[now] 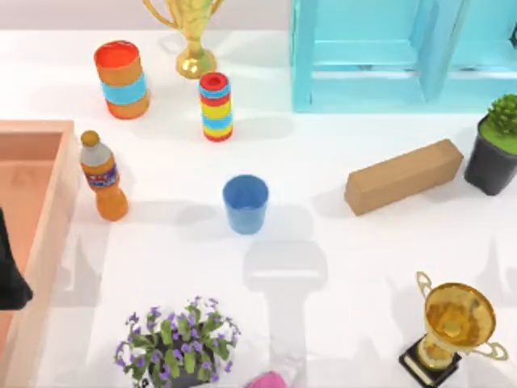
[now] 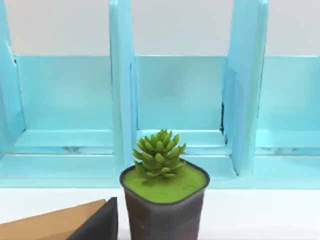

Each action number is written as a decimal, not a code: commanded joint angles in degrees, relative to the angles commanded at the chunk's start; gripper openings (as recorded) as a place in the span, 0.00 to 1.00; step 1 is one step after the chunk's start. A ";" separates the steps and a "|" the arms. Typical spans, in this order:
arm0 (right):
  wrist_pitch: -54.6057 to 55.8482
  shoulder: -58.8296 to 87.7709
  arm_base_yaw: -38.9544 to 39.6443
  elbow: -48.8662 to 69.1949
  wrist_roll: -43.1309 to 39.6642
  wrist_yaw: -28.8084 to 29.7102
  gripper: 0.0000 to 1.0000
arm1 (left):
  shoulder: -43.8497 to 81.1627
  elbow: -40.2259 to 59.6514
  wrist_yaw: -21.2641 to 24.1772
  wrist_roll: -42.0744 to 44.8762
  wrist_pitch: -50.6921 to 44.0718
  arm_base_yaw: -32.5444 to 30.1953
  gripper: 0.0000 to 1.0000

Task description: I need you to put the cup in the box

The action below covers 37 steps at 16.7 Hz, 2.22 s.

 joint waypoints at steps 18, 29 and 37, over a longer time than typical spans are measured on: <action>0.00 0.00 0.00 0.00 0.00 0.00 1.00 | 60.30 60.92 0.20 -15.23 -39.57 -16.54 1.00; 0.00 0.00 0.00 0.00 0.00 0.00 1.00 | 120.34 122.07 0.32 -30.77 -78.98 -32.78 1.00; 0.00 0.00 0.00 0.00 0.00 0.00 1.00 | 140.88 142.57 0.32 -35.97 -91.69 -37.82 1.00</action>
